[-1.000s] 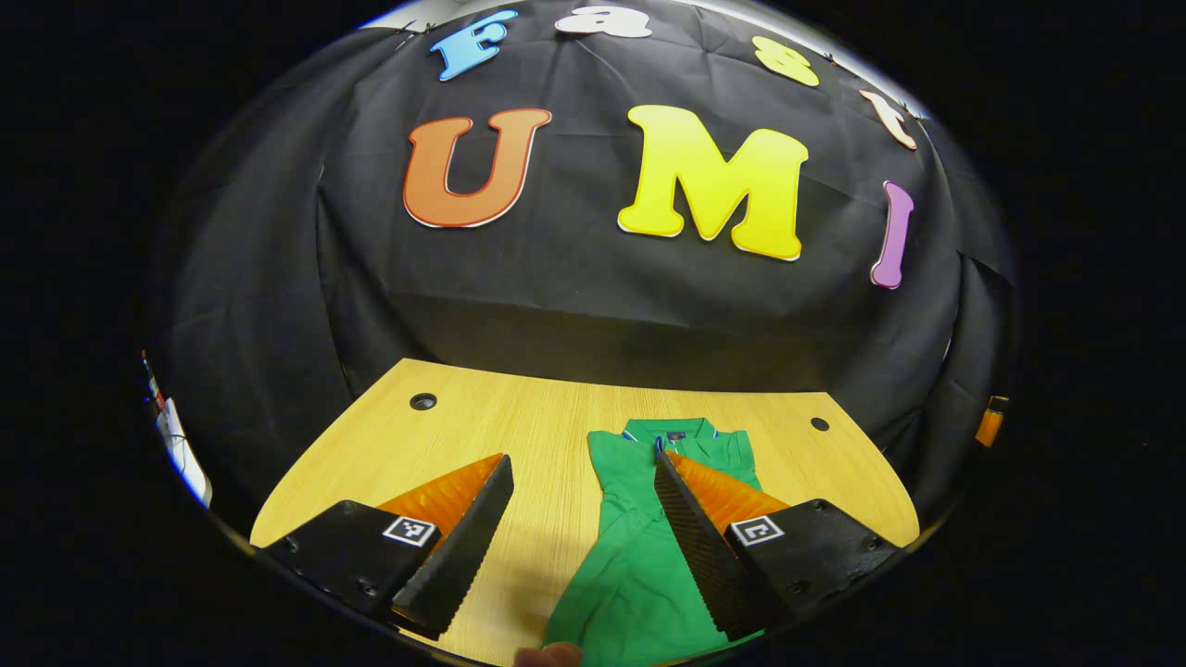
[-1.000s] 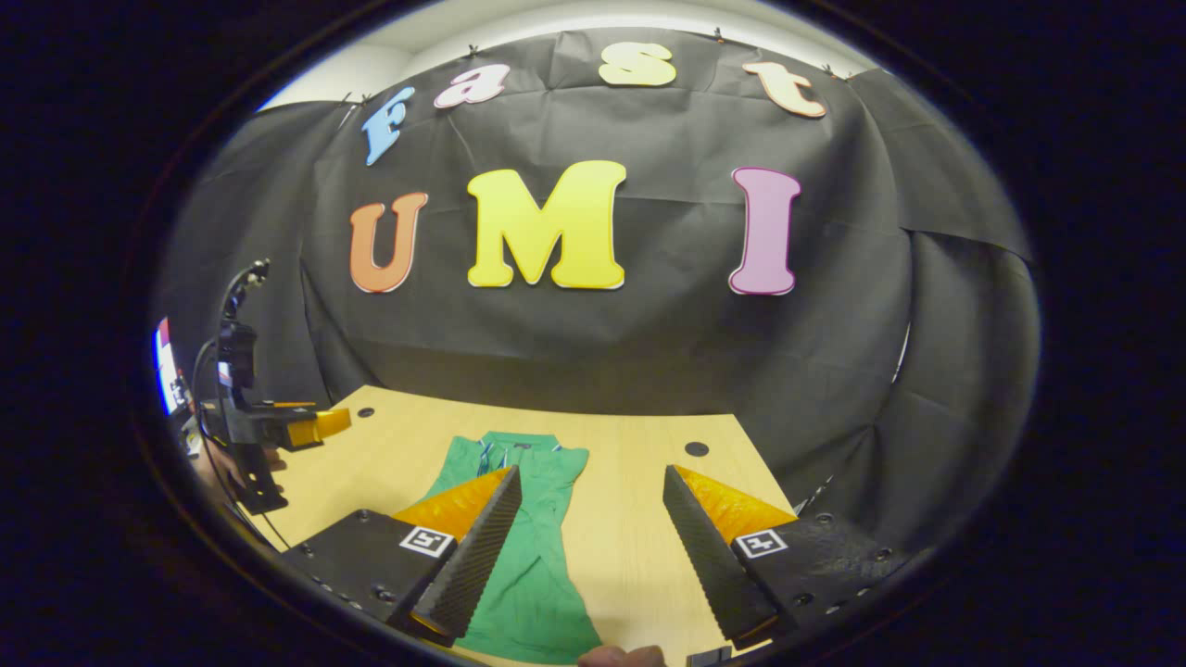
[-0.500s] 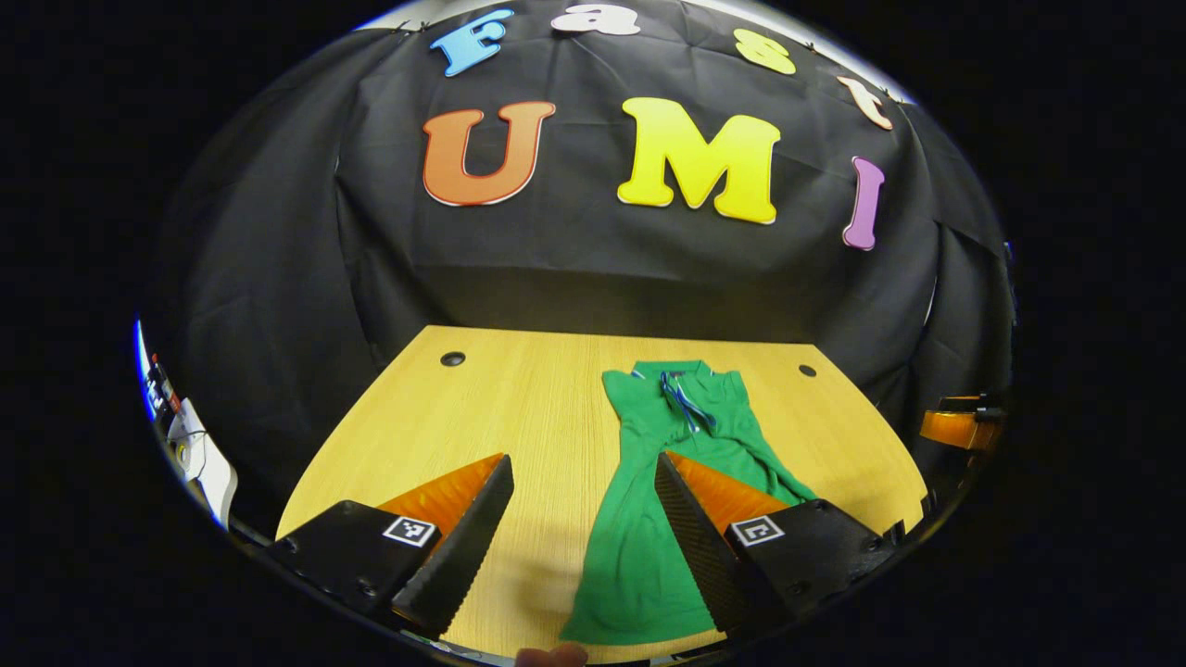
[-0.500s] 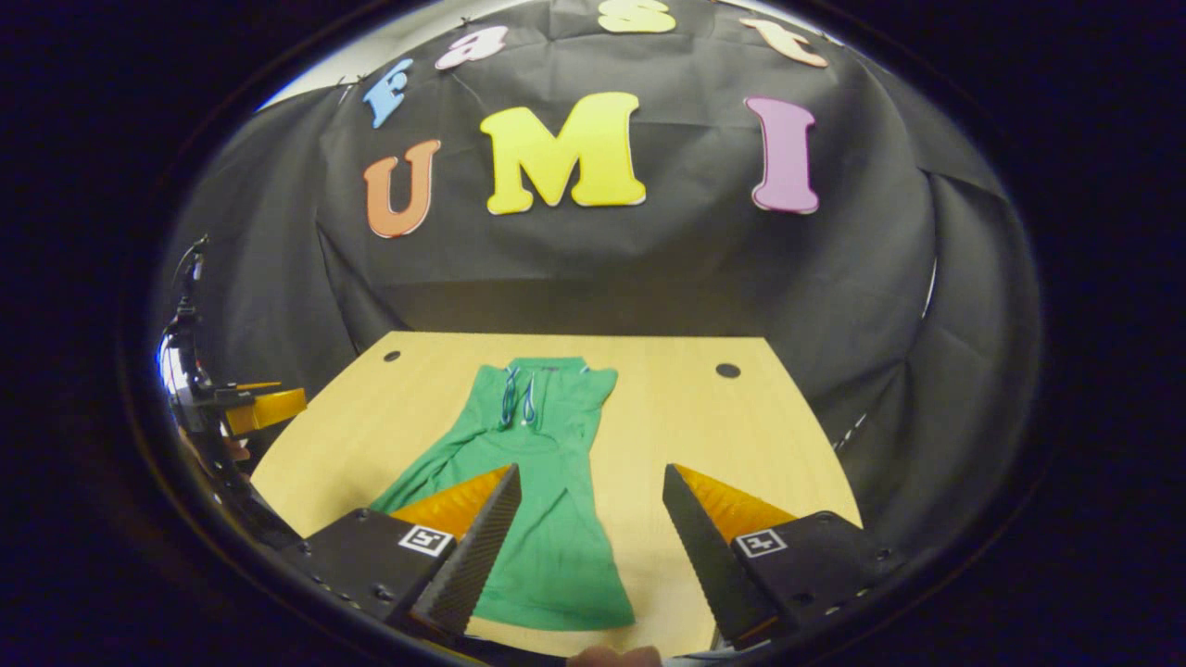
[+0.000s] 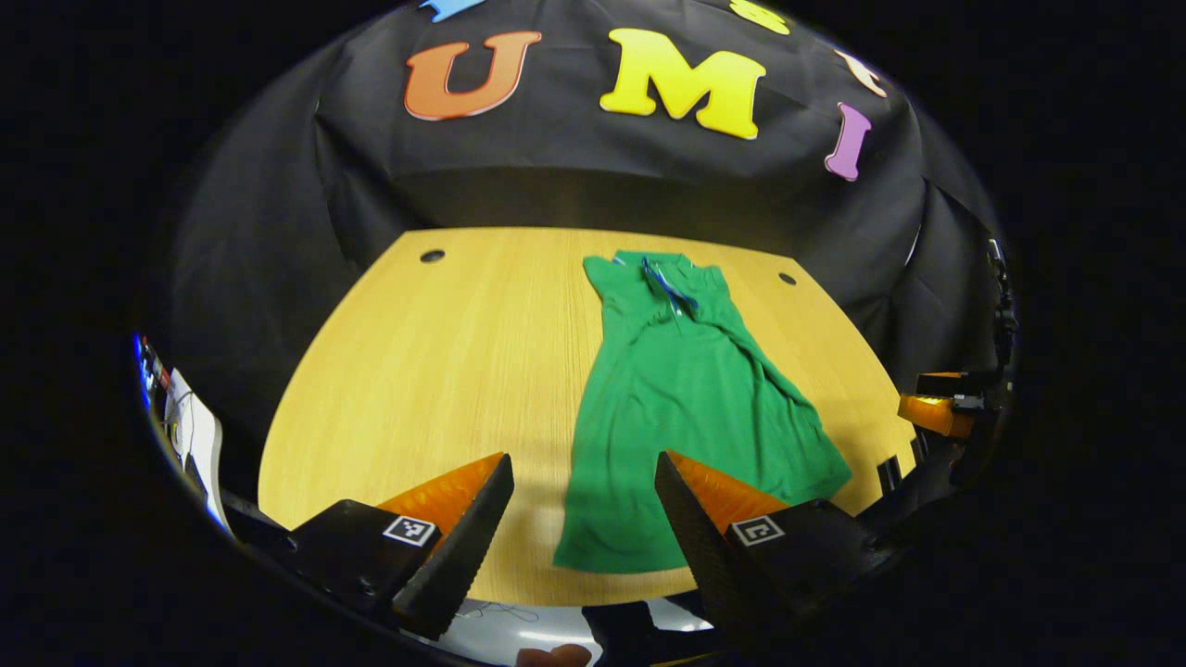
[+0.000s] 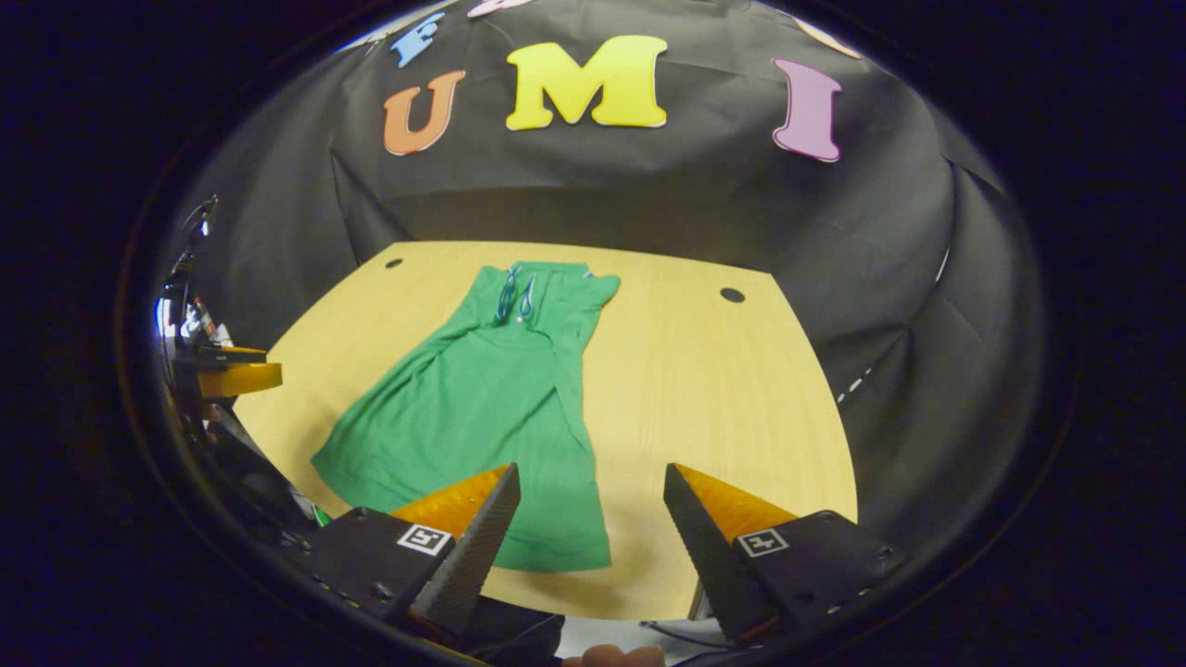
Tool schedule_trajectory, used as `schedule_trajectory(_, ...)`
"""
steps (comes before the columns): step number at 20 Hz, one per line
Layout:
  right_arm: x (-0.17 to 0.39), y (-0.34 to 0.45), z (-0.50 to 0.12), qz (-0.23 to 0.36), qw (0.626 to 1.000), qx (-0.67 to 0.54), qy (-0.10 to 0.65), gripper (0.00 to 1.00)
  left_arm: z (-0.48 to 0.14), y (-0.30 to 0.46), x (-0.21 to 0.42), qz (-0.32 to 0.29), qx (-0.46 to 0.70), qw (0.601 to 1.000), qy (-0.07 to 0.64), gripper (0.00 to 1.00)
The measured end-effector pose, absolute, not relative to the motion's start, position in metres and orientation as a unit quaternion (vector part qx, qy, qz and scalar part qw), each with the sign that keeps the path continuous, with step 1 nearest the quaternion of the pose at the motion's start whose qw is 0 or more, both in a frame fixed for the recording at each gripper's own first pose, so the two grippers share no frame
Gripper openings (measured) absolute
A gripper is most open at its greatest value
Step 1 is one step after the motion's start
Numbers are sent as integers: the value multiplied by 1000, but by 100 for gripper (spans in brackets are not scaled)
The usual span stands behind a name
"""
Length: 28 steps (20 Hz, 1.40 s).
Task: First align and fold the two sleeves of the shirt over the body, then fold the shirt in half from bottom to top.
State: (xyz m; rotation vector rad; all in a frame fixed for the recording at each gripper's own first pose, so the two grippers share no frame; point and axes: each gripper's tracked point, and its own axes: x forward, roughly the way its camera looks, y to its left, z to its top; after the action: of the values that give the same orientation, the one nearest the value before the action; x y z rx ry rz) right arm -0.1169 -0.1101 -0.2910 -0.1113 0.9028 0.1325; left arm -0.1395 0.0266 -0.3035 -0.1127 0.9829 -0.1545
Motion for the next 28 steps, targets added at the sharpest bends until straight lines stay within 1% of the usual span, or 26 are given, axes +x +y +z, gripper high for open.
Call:
schedule_trajectory(3,-139,-116,-325,69,867,-58,490,96,-330,27,-174,-85,-59,834,541,100)
schedule_trajectory(6,-156,-121,-348,74,844,-57,528,96,-347,24,-203,-88,-79,799,590,100)
schedule_trajectory(9,-166,-126,-373,72,822,-53,562,96,-351,25,-226,-72,-95,766,631,100)
schedule_trajectory(13,-167,-122,-390,75,801,-62,591,95,-359,31,-225,-60,-72,755,649,100)
schedule_trajectory(17,-164,-120,-406,75,789,-67,607,95,-368,34,-220,-55,-58,747,660,100)
schedule_trajectory(25,-154,-116,-422,76,778,-84,618,95,-378,34,-218,-55,-37,733,677,100)
schedule_trajectory(28,-153,-115,-428,75,772,-86,625,95,-381,33,-218,-45,-18,725,687,100)
